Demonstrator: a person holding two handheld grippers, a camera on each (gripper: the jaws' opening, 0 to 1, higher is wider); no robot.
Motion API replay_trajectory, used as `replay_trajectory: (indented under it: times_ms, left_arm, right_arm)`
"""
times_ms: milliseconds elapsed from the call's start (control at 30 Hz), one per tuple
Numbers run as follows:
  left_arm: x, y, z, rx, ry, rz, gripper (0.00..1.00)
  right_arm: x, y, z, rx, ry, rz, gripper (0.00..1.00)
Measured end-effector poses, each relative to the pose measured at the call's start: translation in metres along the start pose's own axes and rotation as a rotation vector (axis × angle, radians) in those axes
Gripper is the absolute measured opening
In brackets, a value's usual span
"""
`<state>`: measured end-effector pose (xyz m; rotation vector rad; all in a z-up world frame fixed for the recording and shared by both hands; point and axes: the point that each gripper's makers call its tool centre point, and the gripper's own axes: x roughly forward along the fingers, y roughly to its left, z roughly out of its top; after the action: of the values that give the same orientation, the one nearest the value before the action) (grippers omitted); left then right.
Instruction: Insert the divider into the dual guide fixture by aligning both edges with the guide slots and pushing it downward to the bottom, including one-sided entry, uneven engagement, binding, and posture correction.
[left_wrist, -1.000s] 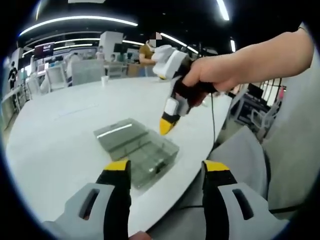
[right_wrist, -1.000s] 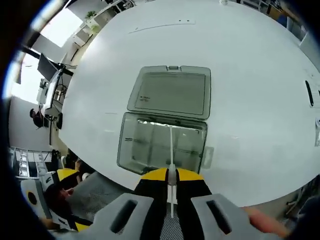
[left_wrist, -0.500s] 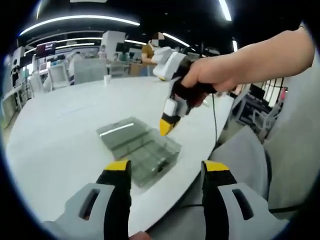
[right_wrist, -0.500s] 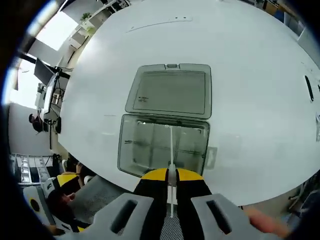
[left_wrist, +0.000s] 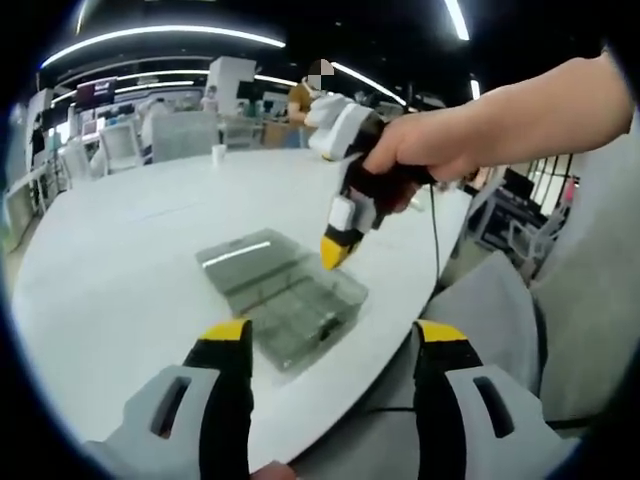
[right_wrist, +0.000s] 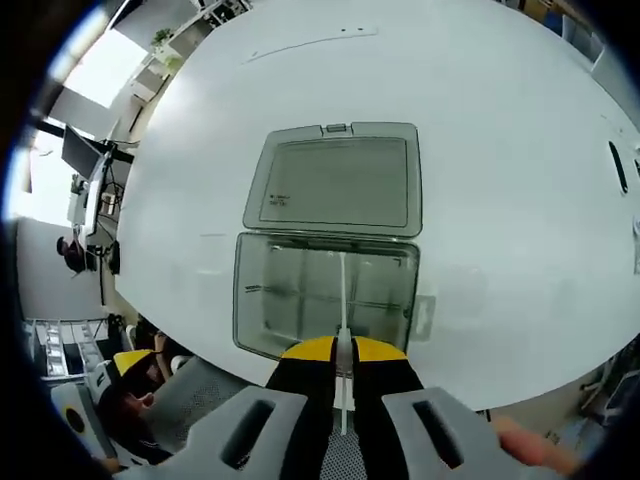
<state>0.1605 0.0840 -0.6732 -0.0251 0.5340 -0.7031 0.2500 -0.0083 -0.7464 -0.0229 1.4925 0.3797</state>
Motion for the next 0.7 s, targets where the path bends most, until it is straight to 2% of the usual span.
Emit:
replay_trajectory:
  times_ms: [700]
  left_arm:
    - [0.0017,0.0006,-0.0074,-0.011,0.02,-0.005,0.63]
  right_arm:
    - [0.0057,-0.0014,0.0006,0.025,0.028,-0.005,0.0]
